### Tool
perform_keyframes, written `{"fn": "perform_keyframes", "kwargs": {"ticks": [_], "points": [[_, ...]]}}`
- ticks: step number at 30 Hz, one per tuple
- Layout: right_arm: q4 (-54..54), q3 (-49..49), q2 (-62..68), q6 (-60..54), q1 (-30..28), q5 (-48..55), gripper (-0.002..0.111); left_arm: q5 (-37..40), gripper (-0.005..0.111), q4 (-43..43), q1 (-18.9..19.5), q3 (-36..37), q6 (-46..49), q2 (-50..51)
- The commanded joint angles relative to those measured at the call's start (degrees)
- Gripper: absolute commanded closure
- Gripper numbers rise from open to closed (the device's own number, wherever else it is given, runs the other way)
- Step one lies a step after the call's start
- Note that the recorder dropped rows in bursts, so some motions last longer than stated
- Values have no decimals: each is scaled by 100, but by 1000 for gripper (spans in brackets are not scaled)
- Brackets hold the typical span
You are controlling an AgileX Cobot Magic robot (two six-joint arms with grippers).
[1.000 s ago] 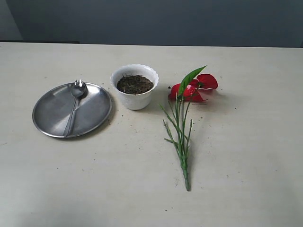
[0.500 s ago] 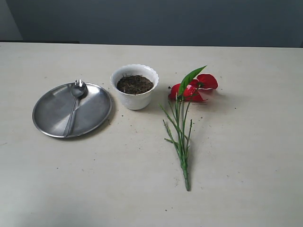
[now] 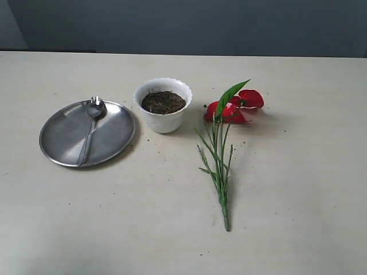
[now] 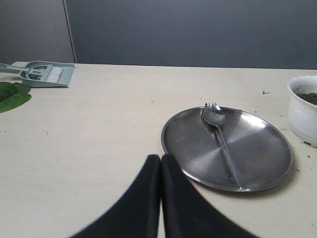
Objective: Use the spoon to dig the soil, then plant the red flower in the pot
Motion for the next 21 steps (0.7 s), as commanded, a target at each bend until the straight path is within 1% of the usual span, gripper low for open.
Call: {"fn": "perform_keyframes", "kwargs": {"ticks": [1,3,6,10,13,15,16,17,18,21], "points": [[-1460,-929,673,-5,-34,202,109,-76,106,-21,-11,30,6,-34],[-1517,-1226,904,42,-34,174,109,-76,106,-21,-11,30,6,-34],[-1382,-1498,1171,779,-34,413,109,-76,106,-21,-11,30,6,-34],[-1421,-1884,1645,951,-20,1587,109,-76,106,-21,-11,30,6,-34],[-1214,-2091,2027,951,147,2046,109,-76,106,-21,-11,30,6,-34],[-857,-2294,2447,910,505,2326,109,-76,106,-21,-11,30,6,-34],[-772,-2481,2782,785,859,2602,109,-76,106,-21,-11,30,6,-34],[-763,-2600,2953,644,1052,2815,109,-76,106,-21,-11,30,6,-34],[-763,-2824,3298,323,1392,3179,109,-76,106,-21,-11,30,6,-34],[-763,-3334,4118,-22,2096,3634,109,-76,106,-21,-11,30,6,-34]]}}
